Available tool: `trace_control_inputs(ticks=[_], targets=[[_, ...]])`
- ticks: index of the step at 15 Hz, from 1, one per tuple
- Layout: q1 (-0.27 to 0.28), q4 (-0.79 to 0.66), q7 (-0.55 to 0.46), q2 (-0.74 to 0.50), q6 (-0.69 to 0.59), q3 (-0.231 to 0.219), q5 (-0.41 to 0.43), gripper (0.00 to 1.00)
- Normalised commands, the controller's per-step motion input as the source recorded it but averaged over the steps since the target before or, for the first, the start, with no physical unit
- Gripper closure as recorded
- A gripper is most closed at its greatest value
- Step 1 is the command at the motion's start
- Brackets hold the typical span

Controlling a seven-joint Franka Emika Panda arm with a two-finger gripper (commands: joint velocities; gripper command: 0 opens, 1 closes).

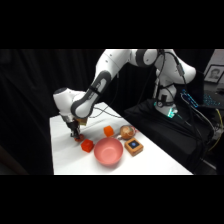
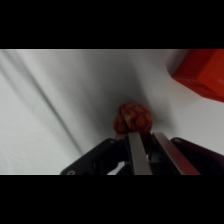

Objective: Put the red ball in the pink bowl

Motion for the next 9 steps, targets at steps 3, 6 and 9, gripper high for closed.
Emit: trace_control_inputs(ticks=[3, 6, 9], targets=[[-0.023, 0.16, -0.01, 0.03, -0.13, -0.002, 0.085, 0.95], [-0.029, 0.04, -0.07, -0.1, -0.17, 0.003, 0.074, 0.95], [-0.065, -0.04, -0.18, -0.24, -0.26, 0.054, 0.091, 0.95]])
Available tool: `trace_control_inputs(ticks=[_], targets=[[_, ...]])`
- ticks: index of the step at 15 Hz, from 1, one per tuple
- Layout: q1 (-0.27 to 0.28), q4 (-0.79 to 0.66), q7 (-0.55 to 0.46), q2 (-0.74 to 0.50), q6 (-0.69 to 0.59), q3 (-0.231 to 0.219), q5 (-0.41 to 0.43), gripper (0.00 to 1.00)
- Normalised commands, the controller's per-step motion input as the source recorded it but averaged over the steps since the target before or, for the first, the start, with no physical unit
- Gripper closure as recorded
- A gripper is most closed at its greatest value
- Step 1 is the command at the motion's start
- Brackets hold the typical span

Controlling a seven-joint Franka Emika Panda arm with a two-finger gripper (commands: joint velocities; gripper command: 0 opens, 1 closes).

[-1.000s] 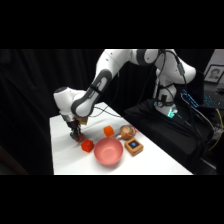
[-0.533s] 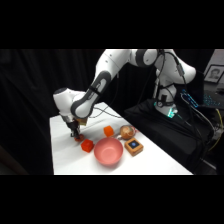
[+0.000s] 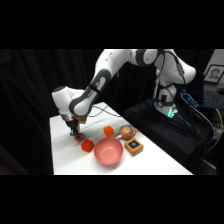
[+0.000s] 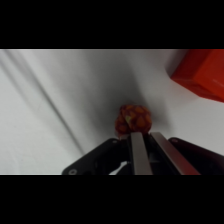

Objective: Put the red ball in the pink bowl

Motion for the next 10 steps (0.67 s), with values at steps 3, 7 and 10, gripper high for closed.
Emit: trace_control_inputs(ticks=[3, 7, 10], targets=[[-0.05, -0.08, -0.2, -0.31, -0.28, 0.046, 0.062, 0.95], [-0.025, -0.13, -0.18, -0.35, -0.24, 0.032, 0.03, 0.95], [0.002, -0.18, -0.18, -0.36, -0.24, 0.04, 0.004, 0.95]])
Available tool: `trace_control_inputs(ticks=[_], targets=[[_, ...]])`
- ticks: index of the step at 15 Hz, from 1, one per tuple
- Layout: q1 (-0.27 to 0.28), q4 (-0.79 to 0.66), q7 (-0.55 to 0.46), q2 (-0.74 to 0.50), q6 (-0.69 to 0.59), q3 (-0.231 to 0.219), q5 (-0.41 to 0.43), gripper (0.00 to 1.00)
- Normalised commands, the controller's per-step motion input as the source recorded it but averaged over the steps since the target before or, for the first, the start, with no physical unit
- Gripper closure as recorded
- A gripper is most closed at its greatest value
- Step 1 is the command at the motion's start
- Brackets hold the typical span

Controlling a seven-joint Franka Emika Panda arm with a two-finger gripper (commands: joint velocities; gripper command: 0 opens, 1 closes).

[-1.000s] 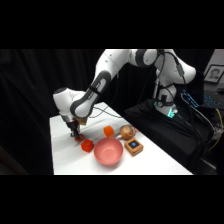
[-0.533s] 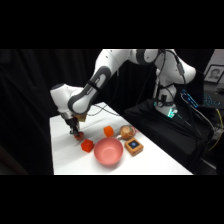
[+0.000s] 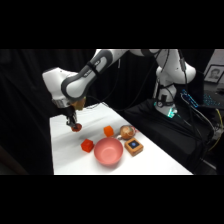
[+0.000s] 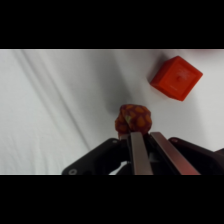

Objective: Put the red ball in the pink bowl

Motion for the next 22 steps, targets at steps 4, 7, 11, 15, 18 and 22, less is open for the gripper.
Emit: trace_control_inputs(ticks=[4, 7, 11, 15, 18, 22], targets=[[0.042, -0.29, -0.17, -0.39, -0.15, 0.061, -0.002, 0.95], [0.096, -0.47, -0.14, -0.48, -0.03, 0.068, -0.009, 0.95], [0.124, -0.57, -0.11, -0.5, 0.04, 0.066, -0.018, 0.95], [0.118, -0.59, -0.08, -0.46, 0.14, 0.065, -0.013, 0.95], [0.105, -0.56, -0.07, -0.39, 0.26, 0.066, -0.001, 0.95], [0.073, -0.49, -0.06, -0.3, 0.33, 0.05, -0.003, 0.95]])
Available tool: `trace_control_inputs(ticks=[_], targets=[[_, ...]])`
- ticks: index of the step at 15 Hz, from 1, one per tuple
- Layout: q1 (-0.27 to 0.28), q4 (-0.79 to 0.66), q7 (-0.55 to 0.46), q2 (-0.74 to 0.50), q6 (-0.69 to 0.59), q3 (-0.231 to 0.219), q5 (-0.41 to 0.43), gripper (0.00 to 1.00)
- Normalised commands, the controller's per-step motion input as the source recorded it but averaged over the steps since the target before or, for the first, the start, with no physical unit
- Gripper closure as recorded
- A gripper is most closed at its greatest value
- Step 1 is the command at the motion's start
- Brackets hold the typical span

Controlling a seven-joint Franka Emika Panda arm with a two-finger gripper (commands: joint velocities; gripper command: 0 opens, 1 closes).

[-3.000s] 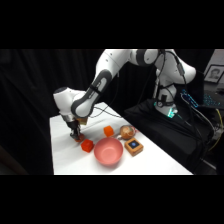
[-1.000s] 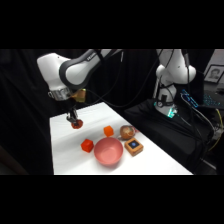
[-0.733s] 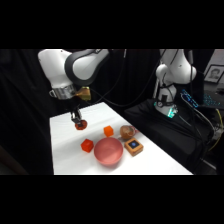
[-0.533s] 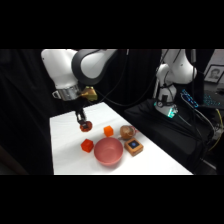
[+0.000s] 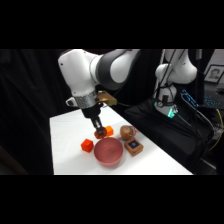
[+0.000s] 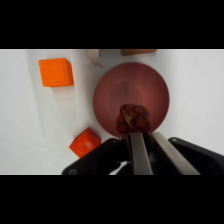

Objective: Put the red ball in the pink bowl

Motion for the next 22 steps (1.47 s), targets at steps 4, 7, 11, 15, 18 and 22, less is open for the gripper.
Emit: trace_control_inputs(ticks=[4, 7, 11, 15, 18, 22], targets=[[0.042, -0.42, -0.06, -0.21, 0.35, 0.037, 0.005, 0.95], [0.026, -0.37, -0.06, -0.15, 0.42, 0.028, 0.004, 0.96], [0.008, -0.27, -0.06, -0.09, 0.37, 0.019, -0.003, 0.96], [-0.013, -0.17, -0.1, -0.05, 0.28, 0.032, 0.018, 0.66], [-0.034, -0.11, -0.16, -0.06, 0.16, 0.06, 0.043, 0.42], [-0.044, -0.06, -0.21, -0.1, 0.01, 0.073, 0.028, 0.09]])
